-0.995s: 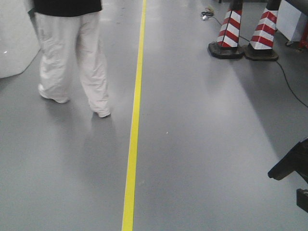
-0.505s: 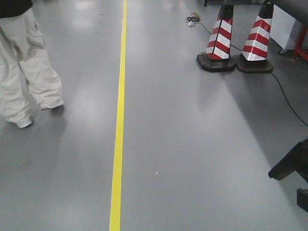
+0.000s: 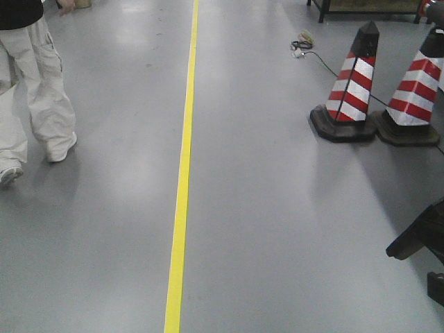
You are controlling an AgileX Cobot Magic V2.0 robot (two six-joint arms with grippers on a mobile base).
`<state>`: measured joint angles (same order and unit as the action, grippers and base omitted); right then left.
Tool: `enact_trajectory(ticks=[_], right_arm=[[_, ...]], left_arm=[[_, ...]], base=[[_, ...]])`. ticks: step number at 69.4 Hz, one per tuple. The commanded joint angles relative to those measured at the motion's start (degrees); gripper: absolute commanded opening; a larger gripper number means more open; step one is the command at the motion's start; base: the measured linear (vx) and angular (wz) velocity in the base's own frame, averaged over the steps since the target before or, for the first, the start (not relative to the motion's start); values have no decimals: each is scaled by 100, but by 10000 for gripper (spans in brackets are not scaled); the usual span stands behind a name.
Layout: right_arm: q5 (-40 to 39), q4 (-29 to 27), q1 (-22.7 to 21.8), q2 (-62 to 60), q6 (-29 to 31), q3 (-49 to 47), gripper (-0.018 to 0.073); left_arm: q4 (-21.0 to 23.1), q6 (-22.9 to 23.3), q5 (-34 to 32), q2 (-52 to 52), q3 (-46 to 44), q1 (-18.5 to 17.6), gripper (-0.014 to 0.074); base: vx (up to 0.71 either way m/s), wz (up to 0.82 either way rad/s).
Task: Move and align brake pads A on conveyor
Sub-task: 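Drive the base along the yellow floor line holding both pads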
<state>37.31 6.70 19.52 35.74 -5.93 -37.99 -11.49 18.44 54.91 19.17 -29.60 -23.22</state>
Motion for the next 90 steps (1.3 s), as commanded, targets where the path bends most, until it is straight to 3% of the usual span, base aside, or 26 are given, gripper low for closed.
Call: enact_trajectory(ticks=[1,90], right_arm=[[-521,76,-5,2,21,-163,-4],[-514,77,-5,2,21,-163,-4]], left_arm=[[-82,44,-459,38,-155,-16,-6],[-82,44,-459,38,-155,-16,-6]], base=[[84,5],[79,-1]])
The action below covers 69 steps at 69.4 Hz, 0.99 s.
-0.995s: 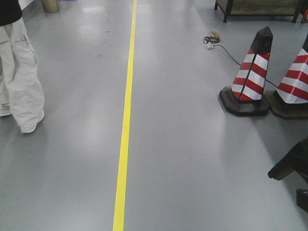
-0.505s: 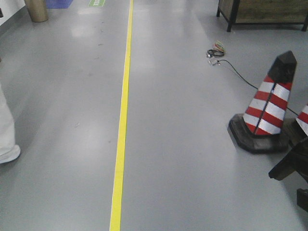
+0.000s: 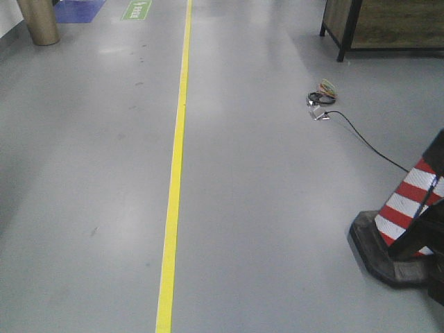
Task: Move and align brake pads A on conveyor
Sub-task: 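Drive the base along the yellow floor line holding both pads, then turn the base past the cones toward the conveyor belt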
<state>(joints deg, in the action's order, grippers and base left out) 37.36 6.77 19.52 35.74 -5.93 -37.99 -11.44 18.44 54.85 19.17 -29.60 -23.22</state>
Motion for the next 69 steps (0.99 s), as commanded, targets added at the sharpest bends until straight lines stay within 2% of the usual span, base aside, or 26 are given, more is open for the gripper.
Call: enact_trajectory(ticks=[1,42,55,69], right_arm=[[-520,71,-5,2,21,-163,-4],[-524,76,-5,51,21,-163,-4],[-524,76,-5,70,21,-163,-4],[-527,71,-5,70,21,-163,-4]], left_arm=[[-88,44,-454,38,-155,-16,-6],[-88,44,-454,38,-155,-16,-6],[-88,44,-454,38,-155,-16,-6],[-92,44,-454,38,-155,-16,-6]], base=[[68,-6],[57,-10],[37,-57],[27,-91]])
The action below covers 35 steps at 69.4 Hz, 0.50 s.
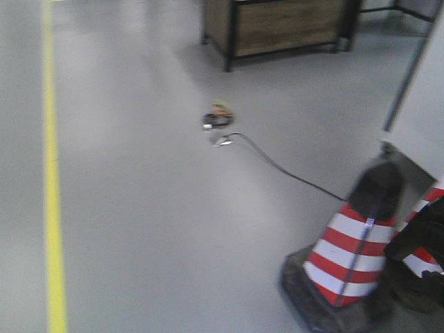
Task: Move and align brake pads A on conveyor
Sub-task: 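Turn the base past the cones toward the conveyor belt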
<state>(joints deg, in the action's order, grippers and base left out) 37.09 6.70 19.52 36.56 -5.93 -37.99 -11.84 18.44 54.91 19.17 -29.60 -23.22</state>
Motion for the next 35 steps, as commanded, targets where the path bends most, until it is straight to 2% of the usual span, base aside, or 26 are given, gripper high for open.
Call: enact_trajectory(ticks=[1,35], right_arm=[[-500,77,-5,-12,21,-163,-4],[-494,77,-5,-12,21,-163,-4]], left_arm=[[-52,44,-459,38,-155,-16,-6],[-47,44,-459,38,-155,-16,-6]], base=[[23,-102],[20,-92]])
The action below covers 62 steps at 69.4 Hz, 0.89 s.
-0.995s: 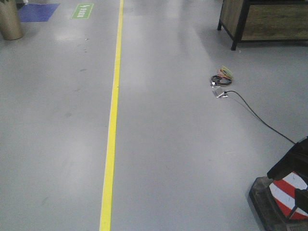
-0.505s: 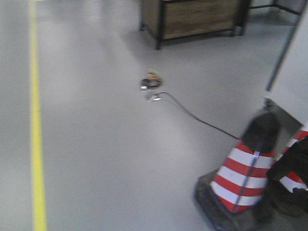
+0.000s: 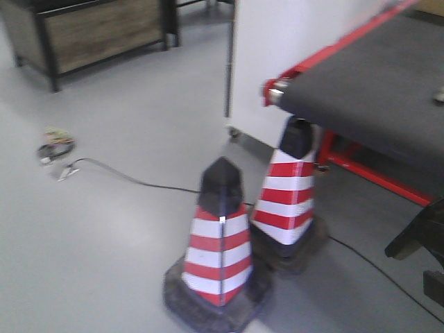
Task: Move and align brake pads A on conveyor
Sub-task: 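Turn the base past the cones toward the conveyor belt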
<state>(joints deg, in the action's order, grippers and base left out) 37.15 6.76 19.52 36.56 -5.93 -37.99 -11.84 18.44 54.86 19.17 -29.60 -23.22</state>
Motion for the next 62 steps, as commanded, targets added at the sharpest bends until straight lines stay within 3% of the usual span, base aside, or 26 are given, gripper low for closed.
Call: enact_trajectory(ticks=[1,42,62], right_arm=[[-500,72,-5,-12,21,-163,-4],[-500,72,-5,-12,21,-163,-4],[-500,72,-5,-17,21,-163,-4]], left_arm=[[-47,44,-454,38,-155,-16,-6],[-47,44,-454,38,-155,-16,-6],[-47,44,-454,38,-155,-16,-6]], base=[[17,-84],[14,-88],[8,-54]])
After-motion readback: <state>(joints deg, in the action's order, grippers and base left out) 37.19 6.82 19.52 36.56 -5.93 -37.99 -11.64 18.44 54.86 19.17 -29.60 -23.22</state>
